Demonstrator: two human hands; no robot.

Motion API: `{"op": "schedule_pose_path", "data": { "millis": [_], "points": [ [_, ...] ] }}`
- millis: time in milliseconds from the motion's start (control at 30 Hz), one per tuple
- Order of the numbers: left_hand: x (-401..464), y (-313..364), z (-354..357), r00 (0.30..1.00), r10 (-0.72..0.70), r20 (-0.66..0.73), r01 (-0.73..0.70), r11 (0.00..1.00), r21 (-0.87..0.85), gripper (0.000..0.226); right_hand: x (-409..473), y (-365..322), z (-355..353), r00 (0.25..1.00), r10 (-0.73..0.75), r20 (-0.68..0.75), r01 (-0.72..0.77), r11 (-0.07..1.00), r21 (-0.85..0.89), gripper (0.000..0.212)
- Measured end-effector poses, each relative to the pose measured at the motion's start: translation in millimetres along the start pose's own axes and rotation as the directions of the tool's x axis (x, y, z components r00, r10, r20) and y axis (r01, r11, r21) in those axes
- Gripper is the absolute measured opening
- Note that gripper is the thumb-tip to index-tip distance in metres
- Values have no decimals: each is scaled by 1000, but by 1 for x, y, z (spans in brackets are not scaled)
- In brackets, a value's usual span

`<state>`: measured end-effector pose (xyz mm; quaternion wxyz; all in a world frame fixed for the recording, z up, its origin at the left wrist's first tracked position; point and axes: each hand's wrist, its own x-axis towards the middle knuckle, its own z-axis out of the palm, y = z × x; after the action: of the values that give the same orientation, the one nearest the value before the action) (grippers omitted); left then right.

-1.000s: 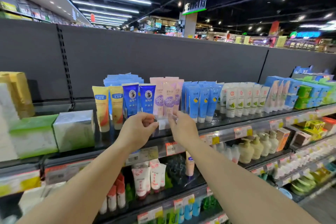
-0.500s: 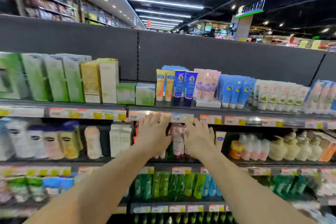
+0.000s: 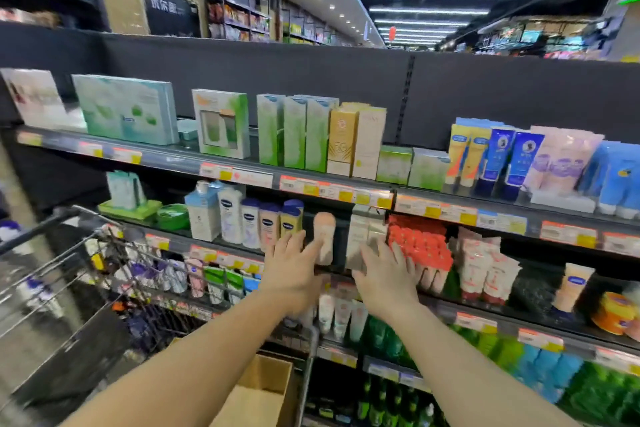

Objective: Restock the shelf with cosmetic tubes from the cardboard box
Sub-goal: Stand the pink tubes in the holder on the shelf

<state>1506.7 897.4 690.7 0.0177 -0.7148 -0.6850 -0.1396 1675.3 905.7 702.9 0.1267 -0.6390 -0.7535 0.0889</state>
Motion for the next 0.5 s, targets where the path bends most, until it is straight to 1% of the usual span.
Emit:
{"op": "schedule_pose_path", "data": {
  "millis": [67, 200, 400, 467, 500],
  "points": [
    [-7, -47, 6, 999, -29, 32, 28, 999, 18, 69, 9, -38, 24, 999, -24, 35, 23, 1000, 12, 56],
    [-11, -147, 24, 994, -40, 105, 34, 998, 57, 68, 34, -106, 88, 995, -35, 89, 34, 999, 10, 55],
    [-3, -295, 69, 989, -31, 142, 17, 995, 100, 71, 70, -194, 190, 967, 24, 254, -34, 999, 37, 59],
    [-6, -328, 84, 983, -58, 176, 42, 995, 94, 71, 72, -210, 217, 960, 49, 275, -63, 997, 42, 59],
    [-9, -340, 94, 972, -69, 223, 53, 995, 80, 72, 71, -214, 228, 953, 68, 294, -86, 995, 48, 59]
  ]
}}
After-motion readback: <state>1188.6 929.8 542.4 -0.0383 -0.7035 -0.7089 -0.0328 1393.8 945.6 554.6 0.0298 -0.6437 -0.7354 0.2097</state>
